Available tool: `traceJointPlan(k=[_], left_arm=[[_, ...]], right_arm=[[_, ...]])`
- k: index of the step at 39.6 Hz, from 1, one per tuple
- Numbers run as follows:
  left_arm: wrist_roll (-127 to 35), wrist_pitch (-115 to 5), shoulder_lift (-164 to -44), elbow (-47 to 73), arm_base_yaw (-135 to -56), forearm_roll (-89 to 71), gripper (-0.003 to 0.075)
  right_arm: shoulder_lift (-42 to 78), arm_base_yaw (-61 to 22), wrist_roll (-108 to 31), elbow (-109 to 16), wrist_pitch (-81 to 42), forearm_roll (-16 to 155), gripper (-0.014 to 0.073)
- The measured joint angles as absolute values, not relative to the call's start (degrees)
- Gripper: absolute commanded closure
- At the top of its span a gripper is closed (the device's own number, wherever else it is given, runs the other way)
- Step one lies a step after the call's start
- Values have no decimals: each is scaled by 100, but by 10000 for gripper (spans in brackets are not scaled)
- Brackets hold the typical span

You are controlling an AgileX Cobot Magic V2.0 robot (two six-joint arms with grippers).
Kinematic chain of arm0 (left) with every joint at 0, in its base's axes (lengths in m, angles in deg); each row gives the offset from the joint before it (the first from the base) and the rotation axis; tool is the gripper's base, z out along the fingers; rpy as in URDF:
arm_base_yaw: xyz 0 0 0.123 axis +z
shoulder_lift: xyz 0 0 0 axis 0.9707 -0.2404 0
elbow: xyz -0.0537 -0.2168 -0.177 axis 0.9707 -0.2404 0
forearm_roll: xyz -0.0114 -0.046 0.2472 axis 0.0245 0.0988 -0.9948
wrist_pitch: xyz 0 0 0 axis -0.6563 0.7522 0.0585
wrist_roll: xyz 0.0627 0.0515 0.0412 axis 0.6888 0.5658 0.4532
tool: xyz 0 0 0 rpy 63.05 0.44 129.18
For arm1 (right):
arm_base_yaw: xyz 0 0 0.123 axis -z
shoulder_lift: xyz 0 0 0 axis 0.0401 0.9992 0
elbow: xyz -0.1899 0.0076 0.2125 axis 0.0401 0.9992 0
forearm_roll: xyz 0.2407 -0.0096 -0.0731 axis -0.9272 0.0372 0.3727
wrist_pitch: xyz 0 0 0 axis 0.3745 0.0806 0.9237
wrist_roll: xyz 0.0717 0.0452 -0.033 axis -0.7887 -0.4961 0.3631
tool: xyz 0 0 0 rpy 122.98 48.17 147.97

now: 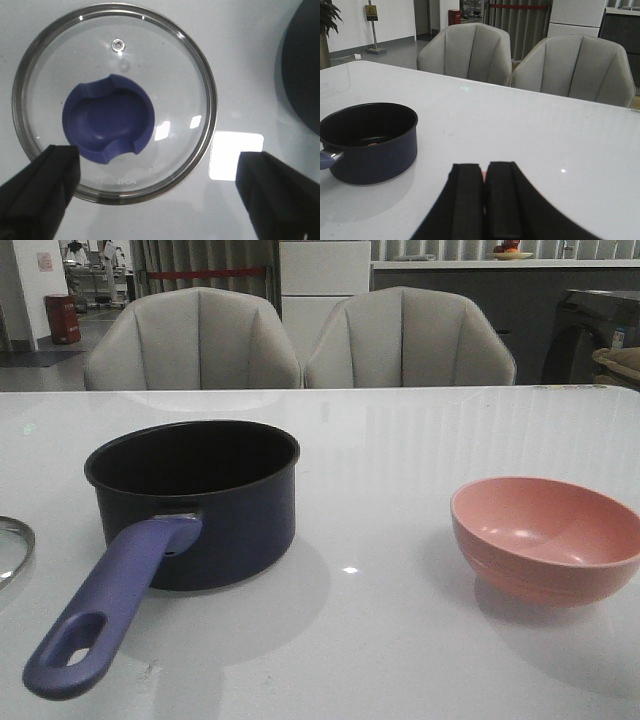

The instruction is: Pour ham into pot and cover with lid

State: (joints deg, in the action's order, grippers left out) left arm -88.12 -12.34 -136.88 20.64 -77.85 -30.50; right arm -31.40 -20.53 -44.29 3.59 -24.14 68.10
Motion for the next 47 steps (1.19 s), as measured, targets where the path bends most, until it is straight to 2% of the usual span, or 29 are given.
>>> traceJointPlan(k=[17,28,47], left_arm=[[-8790,-1002,-14672,2681,-7727,-3143,56],[-8790,-977,-14770,2683,-7349,-3165,56],[-8519,-910,-14901,2694,-7290,-3063,56]], right_arm=[[-3140,-2053,-4429,359,-2414,6810,456],[-3140,-2053,-4429,359,-2414,6810,456],[-3140,-2053,-4429,359,-2414,6810,456]])
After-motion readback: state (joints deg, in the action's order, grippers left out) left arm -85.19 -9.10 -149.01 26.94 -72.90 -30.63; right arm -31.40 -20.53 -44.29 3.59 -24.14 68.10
